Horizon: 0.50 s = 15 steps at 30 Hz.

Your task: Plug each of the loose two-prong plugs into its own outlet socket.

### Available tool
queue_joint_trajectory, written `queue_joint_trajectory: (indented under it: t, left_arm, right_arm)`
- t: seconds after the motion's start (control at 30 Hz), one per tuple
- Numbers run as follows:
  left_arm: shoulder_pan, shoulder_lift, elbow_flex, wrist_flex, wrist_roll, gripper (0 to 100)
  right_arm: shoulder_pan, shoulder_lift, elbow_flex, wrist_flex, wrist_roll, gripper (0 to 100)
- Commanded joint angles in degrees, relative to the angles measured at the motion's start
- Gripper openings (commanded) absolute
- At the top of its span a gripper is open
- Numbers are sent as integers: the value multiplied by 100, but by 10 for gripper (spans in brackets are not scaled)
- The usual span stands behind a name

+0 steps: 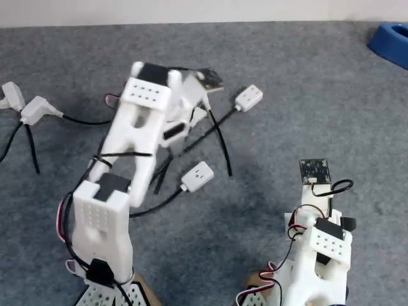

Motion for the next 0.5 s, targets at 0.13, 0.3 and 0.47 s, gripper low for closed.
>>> queue_joint_trajectory:
  t: [0.13, 0.3, 0.47]
  left_arm:
    - [1543, -567, 1244, -158, 79, 181]
    - [1877, -558, 2097, -1020, 378, 181]
    - [1798, -558, 2862, -1714, 378, 183]
  right_arm:
    - [-57, -13, 13, -13, 53, 475]
    - [-48, -13, 13, -13, 53, 475]
    - [-48, -13, 13, -13, 185, 475]
